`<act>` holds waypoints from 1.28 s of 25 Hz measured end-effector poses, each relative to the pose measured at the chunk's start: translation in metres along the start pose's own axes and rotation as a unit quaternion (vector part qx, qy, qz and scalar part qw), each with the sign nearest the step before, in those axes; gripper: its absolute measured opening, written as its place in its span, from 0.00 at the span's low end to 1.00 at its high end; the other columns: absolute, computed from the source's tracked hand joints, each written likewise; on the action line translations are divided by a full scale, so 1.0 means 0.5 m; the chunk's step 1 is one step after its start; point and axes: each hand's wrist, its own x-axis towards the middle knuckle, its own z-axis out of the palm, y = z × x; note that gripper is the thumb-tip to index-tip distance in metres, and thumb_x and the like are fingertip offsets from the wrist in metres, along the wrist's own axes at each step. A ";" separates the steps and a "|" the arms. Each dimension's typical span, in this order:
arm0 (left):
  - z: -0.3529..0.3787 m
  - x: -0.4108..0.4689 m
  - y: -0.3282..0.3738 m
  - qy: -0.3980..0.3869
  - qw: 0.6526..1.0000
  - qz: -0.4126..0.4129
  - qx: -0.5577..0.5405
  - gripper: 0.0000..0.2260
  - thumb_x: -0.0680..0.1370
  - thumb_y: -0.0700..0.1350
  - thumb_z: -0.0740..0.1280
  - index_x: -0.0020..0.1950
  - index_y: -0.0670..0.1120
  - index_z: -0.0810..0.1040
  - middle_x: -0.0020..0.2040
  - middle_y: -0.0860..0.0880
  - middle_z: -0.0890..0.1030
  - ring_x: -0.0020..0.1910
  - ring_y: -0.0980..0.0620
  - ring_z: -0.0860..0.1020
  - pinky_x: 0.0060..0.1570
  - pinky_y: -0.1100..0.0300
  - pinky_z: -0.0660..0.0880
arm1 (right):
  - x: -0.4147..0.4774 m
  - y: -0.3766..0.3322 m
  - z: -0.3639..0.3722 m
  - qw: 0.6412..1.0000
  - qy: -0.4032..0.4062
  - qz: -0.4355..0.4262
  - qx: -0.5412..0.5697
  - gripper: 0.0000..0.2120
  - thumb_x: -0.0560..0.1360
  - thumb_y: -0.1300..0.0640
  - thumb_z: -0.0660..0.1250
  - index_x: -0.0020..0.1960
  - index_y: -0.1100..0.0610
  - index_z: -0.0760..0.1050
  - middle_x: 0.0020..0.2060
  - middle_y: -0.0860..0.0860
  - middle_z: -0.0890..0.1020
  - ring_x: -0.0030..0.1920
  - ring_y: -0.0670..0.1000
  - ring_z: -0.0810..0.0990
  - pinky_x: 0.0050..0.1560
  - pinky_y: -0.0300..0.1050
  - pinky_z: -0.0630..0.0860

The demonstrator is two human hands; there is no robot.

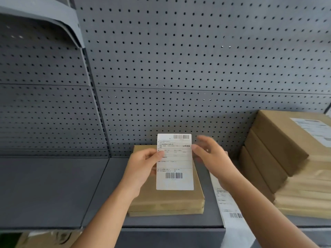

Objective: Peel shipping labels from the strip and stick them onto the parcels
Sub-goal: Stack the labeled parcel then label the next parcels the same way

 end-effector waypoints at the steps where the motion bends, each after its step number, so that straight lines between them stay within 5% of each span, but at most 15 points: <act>1: -0.009 0.001 -0.005 0.003 1.000 -0.009 0.000 0.08 0.81 0.46 0.69 0.51 0.44 0.86 0.47 0.49 0.89 0.46 0.48 0.87 0.43 0.53 0.83 | 0.005 0.019 0.014 0.996 -0.045 0.048 0.055 0.17 0.80 0.48 0.65 0.67 0.53 0.75 0.56 0.46 0.84 0.56 0.48 0.83 0.60 0.48 0.78; 4: -0.031 0.009 -0.027 0.008 0.999 -0.031 0.007 0.08 0.82 0.46 0.68 0.52 0.45 0.86 0.48 0.49 0.89 0.47 0.49 0.87 0.49 0.48 0.84 | 0.008 0.048 0.048 0.986 -0.080 0.089 0.118 0.11 0.82 0.54 0.64 0.55 0.59 0.81 0.48 0.53 0.88 0.51 0.56 0.85 0.51 0.48 0.82; 9: -0.057 0.029 -0.057 0.002 0.999 -0.050 0.017 0.07 0.81 0.45 0.69 0.53 0.46 0.86 0.49 0.51 0.89 0.49 0.52 0.87 0.49 0.49 0.84 | 0.023 0.062 0.085 0.982 -0.075 0.108 0.138 0.09 0.81 0.58 0.65 0.51 0.63 0.80 0.46 0.56 0.88 0.45 0.54 0.85 0.49 0.49 0.83; 14: -0.057 0.055 -0.078 0.001 0.996 -0.070 0.060 0.07 0.81 0.41 0.68 0.51 0.44 0.87 0.47 0.53 0.88 0.45 0.56 0.87 0.45 0.52 0.86 | 0.043 0.075 0.101 0.995 -0.035 0.094 0.023 0.07 0.80 0.59 0.66 0.47 0.61 0.80 0.40 0.52 0.87 0.40 0.52 0.86 0.41 0.44 0.83; 18: -0.052 0.086 -0.100 0.022 0.978 -0.028 0.206 0.07 0.81 0.44 0.69 0.52 0.46 0.87 0.48 0.55 0.87 0.44 0.58 0.84 0.46 0.58 0.83 | 0.066 0.090 0.114 0.994 -0.010 0.087 -0.064 0.06 0.80 0.57 0.66 0.47 0.57 0.80 0.39 0.51 0.87 0.38 0.50 0.86 0.36 0.40 0.82; 22: -0.045 0.106 -0.105 0.028 0.950 -0.003 0.312 0.13 0.81 0.46 0.69 0.38 0.47 0.84 0.38 0.51 0.86 0.33 0.52 0.77 0.29 0.70 0.65 | 0.090 0.103 0.124 0.986 0.004 0.082 -0.145 0.05 0.79 0.54 0.67 0.45 0.53 0.79 0.40 0.50 0.85 0.36 0.50 0.82 0.37 0.44 0.80; 24: -0.042 0.114 -0.111 0.039 0.943 -0.010 0.330 0.15 0.81 0.45 0.68 0.35 0.44 0.81 0.35 0.49 0.85 0.31 0.52 0.73 0.26 0.68 0.64 | 0.097 0.104 0.128 0.983 0.006 0.076 -0.169 0.05 0.79 0.54 0.67 0.45 0.53 0.79 0.40 0.48 0.84 0.35 0.48 0.81 0.37 0.42 0.77; 29: -0.036 0.122 -0.120 0.031 0.936 -0.019 0.349 0.06 0.80 0.44 0.70 0.52 0.47 0.88 0.43 0.50 0.88 0.43 0.54 0.83 0.35 0.66 0.72 | 0.102 0.109 0.141 0.976 0.006 0.077 -0.204 0.05 0.77 0.57 0.67 0.46 0.57 0.80 0.41 0.50 0.84 0.43 0.55 0.84 0.44 0.49 0.81; 32: -0.029 0.122 -0.118 0.039 0.930 -0.018 0.366 0.08 0.80 0.44 0.71 0.58 0.47 0.86 0.47 0.51 0.87 0.45 0.52 0.83 0.35 0.65 0.72 | 0.106 0.113 0.149 0.971 0.012 0.074 -0.227 0.05 0.76 0.59 0.66 0.45 0.60 0.79 0.40 0.54 0.84 0.37 0.54 0.80 0.41 0.51 0.81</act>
